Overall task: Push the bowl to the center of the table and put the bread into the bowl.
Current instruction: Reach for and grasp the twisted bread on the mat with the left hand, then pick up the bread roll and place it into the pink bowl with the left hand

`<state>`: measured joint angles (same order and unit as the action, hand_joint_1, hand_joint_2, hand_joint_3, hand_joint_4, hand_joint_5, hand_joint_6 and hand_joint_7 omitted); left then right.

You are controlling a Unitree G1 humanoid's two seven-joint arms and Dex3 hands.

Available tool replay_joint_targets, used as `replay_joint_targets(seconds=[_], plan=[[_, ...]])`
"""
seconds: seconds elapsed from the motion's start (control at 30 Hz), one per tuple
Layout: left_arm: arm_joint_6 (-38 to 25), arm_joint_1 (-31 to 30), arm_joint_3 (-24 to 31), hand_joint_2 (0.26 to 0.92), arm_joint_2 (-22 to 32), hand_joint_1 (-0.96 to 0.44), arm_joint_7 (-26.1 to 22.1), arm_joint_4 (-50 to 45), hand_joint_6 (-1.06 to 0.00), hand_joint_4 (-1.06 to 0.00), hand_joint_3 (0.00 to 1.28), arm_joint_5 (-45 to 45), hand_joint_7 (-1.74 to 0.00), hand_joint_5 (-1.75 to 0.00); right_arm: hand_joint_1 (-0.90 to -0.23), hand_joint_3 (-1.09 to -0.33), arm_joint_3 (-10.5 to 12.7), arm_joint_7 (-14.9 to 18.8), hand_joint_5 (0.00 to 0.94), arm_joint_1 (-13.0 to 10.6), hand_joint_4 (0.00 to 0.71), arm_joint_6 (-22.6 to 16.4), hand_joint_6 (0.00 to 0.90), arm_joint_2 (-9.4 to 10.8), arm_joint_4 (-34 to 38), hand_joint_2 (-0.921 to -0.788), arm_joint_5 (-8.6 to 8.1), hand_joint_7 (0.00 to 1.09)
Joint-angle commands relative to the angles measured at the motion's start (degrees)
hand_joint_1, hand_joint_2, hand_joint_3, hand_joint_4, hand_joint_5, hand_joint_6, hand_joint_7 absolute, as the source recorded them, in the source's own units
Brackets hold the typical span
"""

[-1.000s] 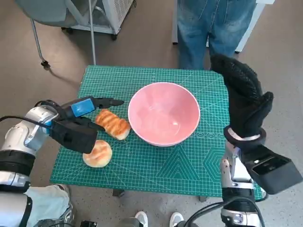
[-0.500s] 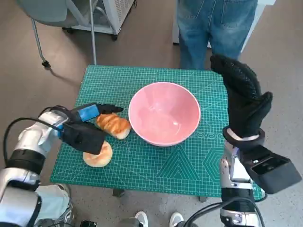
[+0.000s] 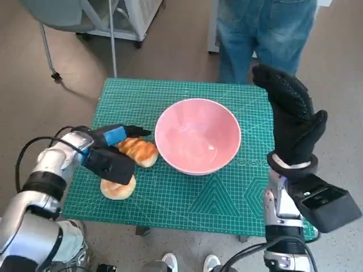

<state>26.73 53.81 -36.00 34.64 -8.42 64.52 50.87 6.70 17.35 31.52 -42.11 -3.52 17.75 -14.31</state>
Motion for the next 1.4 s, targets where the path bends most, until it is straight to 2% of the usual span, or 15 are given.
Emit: replay_joint_targets(seconds=[0.03, 0.1, 0.13, 0.17, 0.2, 0.23, 0.27, 0.3, 0.37, 0.5, 0.73, 0.93, 1.13, 1.27, 1.4], plan=[[-0.1, -0.1, -2.8, 0.876, -1.9, -0.03, 2.3, 2.3, -0.53, -0.39, 0.02, 2.3, -0.03, -0.03, -0.567, -0.779, 0.1, -0.4, 0.021, -1.2, 0.262, 0.5, -0.001, 0.3, 0.3, -0.921, -0.09, 0.71], [0.1, 0.1, -4.1, 0.895, -2.1, -0.03, 4.6, 3.0, -0.61, -0.45, 0.02, 3.4, -0.08, -0.05, -0.567, -0.779, 0.2, -0.5, 0.022, -1.2, 0.262, 0.5, -0.001, 0.3, 0.3, -0.921, -0.04, 0.71], [0.2, 0.2, -4.6, 0.9, -2.2, -0.09, 5.7, 3.3, -0.6, -0.5, 0.05, 3.9, -0.32, -0.06, -0.567, -0.778, 0.2, -0.5, 0.022, -1.2, 0.262, 0.5, -0.001, 0.3, 0.2, -0.921, -0.03, 0.71], [0.6, 0.3, -5.3, 0.908, -2.1, -0.18, 7.3, 3.5, -0.57, -0.57, 0.11, 4.6, -0.71, -0.08, -0.567, -0.778, 0.1, -0.6, 0.022, -1.2, 0.262, 0.5, -0.001, 0.3, 0.2, -0.921, 0.02, 0.71], [0.9, 0.4, -5.8, 0.91, -2.0, -0.15, 8.5, 3.7, -0.59, -0.55, 0.12, 5.1, -0.82, -0.31, -0.567, -0.778, 0.1, -0.6, 0.022, -1.2, 0.262, 0.5, -0.001, 0.4, 0.2, -0.921, 0.05, 0.71], [1.5, 0.5, -6.5, 0.914, -1.6, -0.09, 10.5, 3.8, -0.6, -0.51, 0.14, 5.9, -0.99, -0.66, -0.567, -0.778, 0.1, -0.7, 0.022, -1.2, 0.262, 0.6, -0.001, 0.4, 0.1, -0.921, 0.13, 0.71], [1.9, 0.7, -6.9, 0.917, -1.3, -0.06, 11.9, 3.9, -0.63, -0.53, 0.12, 6.4, -1.06, -0.86, -0.567, -0.778, 0.1, -0.8, 0.022, -1.3, 0.262, 0.6, -0.001, 0.4, 0.0, -0.921, 0.19, 0.71], [2.6, 0.8, -7.2, 0.918, -0.8, -0.04, 13.4, 3.8, -0.65, -0.55, 0.11, 6.7, -1.1, -0.99, -0.567, -0.778, 0.1, -0.8, 0.022, -1.3, 0.262, 0.6, -0.001, 0.4, -0.2, -0.921, 0.22, 0.71], [3.5, 1.2, -7.4, 0.919, -0.1, -0.02, 15.5, 4.0, -0.67, -0.6, 0.09, 7.0, -1.1, -1.1, -0.568, -0.778, 0.1, -1.0, 0.022, -1.4, 0.262, 0.6, -0.001, 0.4, -0.3, -0.921, 0.28, 0.71], [4.2, 2.1, -6.7, 0.919, 1.6, -0.01, 17.3, 3.8, -0.66, -0.67, 0.07, 6.1, -1.13, -1.15, -0.569, -0.778, 0.1, -1.2, 0.022, -1.5, 0.262, 0.6, -0.001, 0.3, -0.4, -0.921, 0.41, 0.71], [5.0, 3.5, -1.4, 0.92, 5.9, 0.0, 17.1, 0.4, -0.68, -0.62, 0.08, 1.4, -1.1, -1.25, -0.572, -0.776, 0.2, -1.4, 0.023, -1.5, 0.262, 0.4, -0.001, 0.3, 0.0, -0.921, 0.41, 0.71], [7.7, 4.5, 5.7, 0.92, 10.5, 0.0, 17.0, -5.0, -0.66, -0.64, 0.08, -4.2, -1.15, -1.21, -0.573, -0.775, 0.2, -1.4, 0.023, -1.3, 0.262, 0.6, -0.001, 0.3, 0.1, -0.921, 0.19, 0.71], [10.1, 3.4, 14.8, 0.92, 13.0, 0.0, 15.7, -14.1, -0.65, -0.68, 0.07, -12.7, -1.23, -1.09, -0.573, -0.775, 0.1, -1.5, 0.023, -1.2, 0.263, 1.2, -0.001, 0.3, -0.4, -0.921, 0.01, 0.71], [6.9, 1.4, 19.5, 0.92, 13.0, 0.0, 15.2, -23.7, -0.65, -0.68, 0.06, -15.4, -1.23, -1.09, -0.575, -0.774, 0.1, -1.4, 0.024, -1.0, 0.263, 1.3, -0.001, 0.3, -0.4, -0.921, -0.09, 0.71], [3.8, -0.1, 22.2, 0.921, 11.2, 0.0, 17.1, -31.7, -0.66, -0.65, 0.07, -15.0, -1.18, -1.15, -0.577, -0.774, 0.1, -1.0, 0.024, -0.6, 0.263, 1.5, -0.001, 0.1, 0.1, -0.921, -0.6, 0.71]])
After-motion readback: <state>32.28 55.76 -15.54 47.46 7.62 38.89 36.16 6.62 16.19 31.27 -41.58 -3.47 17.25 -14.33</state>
